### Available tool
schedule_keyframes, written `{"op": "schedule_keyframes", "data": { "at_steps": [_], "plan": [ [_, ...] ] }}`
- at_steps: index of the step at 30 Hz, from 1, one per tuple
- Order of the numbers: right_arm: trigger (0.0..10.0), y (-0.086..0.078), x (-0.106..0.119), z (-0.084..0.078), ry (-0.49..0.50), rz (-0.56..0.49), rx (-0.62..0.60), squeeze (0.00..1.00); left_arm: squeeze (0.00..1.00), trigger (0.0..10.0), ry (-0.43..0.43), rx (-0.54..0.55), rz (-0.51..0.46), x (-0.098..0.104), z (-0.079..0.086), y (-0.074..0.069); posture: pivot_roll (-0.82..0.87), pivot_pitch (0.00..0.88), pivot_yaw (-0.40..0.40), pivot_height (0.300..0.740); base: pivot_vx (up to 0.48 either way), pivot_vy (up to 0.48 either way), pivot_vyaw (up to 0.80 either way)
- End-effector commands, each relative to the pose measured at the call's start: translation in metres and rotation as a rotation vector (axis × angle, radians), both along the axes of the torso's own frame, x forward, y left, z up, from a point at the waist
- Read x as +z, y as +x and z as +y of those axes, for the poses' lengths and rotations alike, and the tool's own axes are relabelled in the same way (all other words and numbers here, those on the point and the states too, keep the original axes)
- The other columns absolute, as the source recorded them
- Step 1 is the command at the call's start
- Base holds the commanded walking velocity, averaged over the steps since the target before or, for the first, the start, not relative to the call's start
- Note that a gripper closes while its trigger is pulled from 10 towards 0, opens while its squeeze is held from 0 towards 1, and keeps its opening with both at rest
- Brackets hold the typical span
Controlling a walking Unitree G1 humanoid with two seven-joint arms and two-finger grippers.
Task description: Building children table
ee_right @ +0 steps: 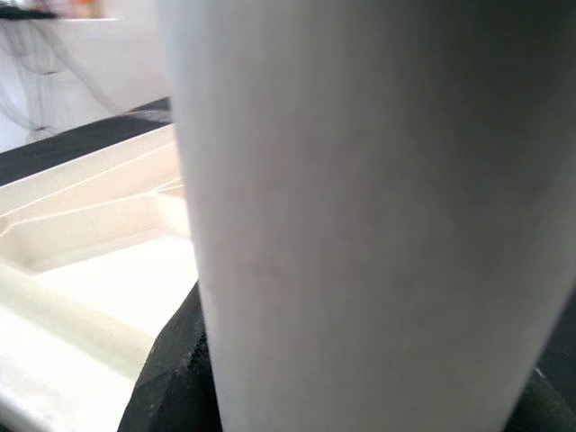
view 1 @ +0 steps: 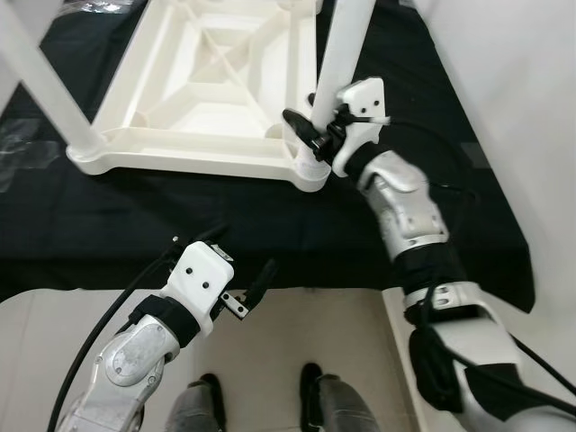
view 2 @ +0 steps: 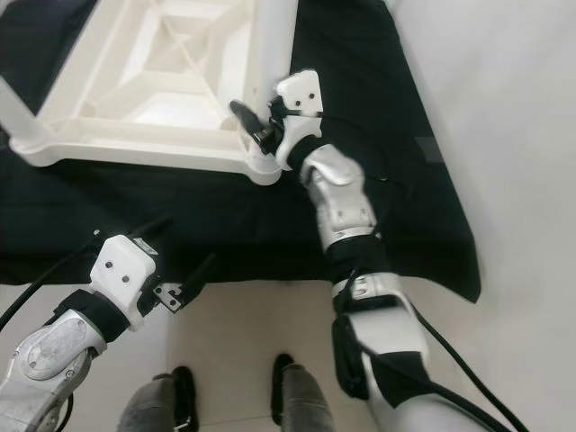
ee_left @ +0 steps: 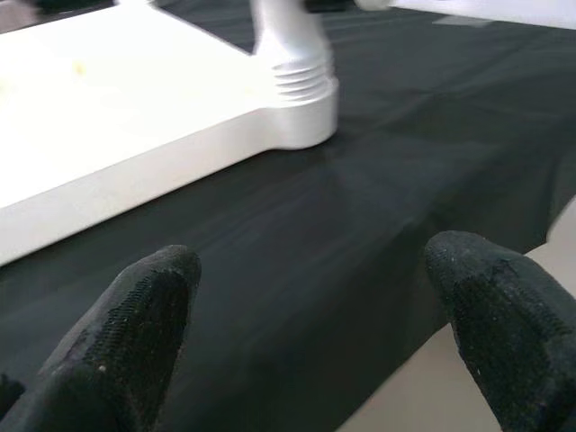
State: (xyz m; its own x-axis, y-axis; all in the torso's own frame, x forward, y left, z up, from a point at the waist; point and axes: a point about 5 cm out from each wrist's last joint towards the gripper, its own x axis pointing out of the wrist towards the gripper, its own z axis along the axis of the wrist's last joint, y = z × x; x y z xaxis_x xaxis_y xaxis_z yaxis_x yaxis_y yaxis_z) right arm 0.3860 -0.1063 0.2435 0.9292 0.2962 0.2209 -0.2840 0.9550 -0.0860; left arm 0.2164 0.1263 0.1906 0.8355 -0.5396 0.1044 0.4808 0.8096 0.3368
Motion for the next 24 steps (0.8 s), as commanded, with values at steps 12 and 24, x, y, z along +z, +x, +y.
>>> {"op": "schedule_keyframes", "data": {
  "at_steps": [12,24],
  "plan": [
    [10.0,0.004,-0.024,0.027,-0.026,0.173,-0.032,0.0,0.0,10.0,0.021,-0.009,0.0,-0.003,0.001,0.006,0.09,0.272,-0.081,0.74,0.0,0.0,0.0],
    [10.0,-0.004,0.023,0.034,-0.129,-0.009,0.459,0.18,0.0,10.0,0.016,-0.005,-0.006,-0.001,-0.001,0.005,0.09,0.289,-0.099,0.74,0.0,0.0,0.0]
  ]
}}
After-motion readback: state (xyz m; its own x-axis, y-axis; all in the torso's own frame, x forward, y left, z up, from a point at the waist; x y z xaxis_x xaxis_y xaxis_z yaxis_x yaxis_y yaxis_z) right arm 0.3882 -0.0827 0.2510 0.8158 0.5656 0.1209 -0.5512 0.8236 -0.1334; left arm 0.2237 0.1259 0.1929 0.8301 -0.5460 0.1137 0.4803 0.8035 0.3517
